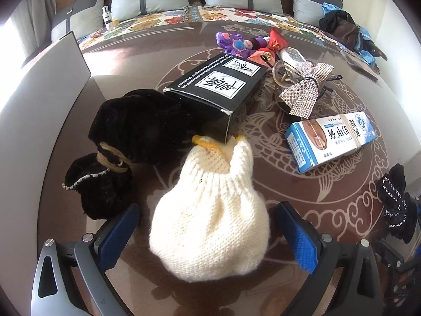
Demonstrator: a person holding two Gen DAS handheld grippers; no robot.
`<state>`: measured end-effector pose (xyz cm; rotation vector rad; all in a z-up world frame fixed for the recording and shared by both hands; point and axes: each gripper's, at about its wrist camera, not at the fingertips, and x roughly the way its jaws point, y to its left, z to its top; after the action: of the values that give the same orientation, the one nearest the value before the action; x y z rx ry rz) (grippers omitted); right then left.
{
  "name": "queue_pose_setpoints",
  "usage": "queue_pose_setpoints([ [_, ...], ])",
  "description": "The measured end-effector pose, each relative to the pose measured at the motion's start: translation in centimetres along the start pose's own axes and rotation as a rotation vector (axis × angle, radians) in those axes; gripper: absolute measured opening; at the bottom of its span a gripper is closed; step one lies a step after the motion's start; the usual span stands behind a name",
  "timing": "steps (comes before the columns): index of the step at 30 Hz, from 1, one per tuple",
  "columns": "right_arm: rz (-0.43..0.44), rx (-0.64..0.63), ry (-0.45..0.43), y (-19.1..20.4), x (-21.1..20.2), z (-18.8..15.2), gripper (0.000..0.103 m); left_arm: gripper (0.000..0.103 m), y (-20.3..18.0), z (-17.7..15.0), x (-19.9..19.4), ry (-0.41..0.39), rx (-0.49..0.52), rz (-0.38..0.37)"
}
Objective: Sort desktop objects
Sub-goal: 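Grasp the cream knit hat with the left tool while the right tool holds the gloves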
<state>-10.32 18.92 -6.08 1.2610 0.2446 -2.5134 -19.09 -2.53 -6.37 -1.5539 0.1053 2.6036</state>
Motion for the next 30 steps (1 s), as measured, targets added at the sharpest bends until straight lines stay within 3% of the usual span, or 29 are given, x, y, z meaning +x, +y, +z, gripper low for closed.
queue_pose_setpoints([
  [2,0.000,0.000,0.000,0.0,0.0,0.0,0.090,0.080,-0.8,0.0,-0.5,-0.038,0.015,-0.010],
  [5,0.000,0.000,0.000,0.0,0.0,0.0,0.090,0.058,-1.7,-1.0,-1.5,-0.073,0.013,-0.007],
  [8,0.000,0.000,0.000,0.0,0.0,0.0,0.090,0.058,-2.2,-3.0,-2.8,-0.079,-0.026,0.008],
  [16,0.000,0.000,0.000,0.0,0.0,0.0,0.091,0.059,-2.9,-9.3,-5.9,-0.108,-0.054,0.027],
  [18,0.000,0.000,0.000,0.0,0.0,0.0,0.091,0.064,-2.8,-9.7,-6.0,-0.119,-0.054,0.029],
  [20,-0.005,0.005,0.003,-0.1,0.1,0.0,0.093,0.083,-2.5,-9.7,-5.8,-0.121,-0.067,0.048],
  [23,-0.006,0.007,0.004,-0.1,0.1,0.0,0.094,0.101,-1.7,-9.8,-5.3,-0.119,-0.105,0.063],
  [30,-0.007,0.010,0.006,-0.2,0.1,0.0,0.095,0.103,-1.6,-9.9,-5.2,-0.116,-0.108,0.063],
])
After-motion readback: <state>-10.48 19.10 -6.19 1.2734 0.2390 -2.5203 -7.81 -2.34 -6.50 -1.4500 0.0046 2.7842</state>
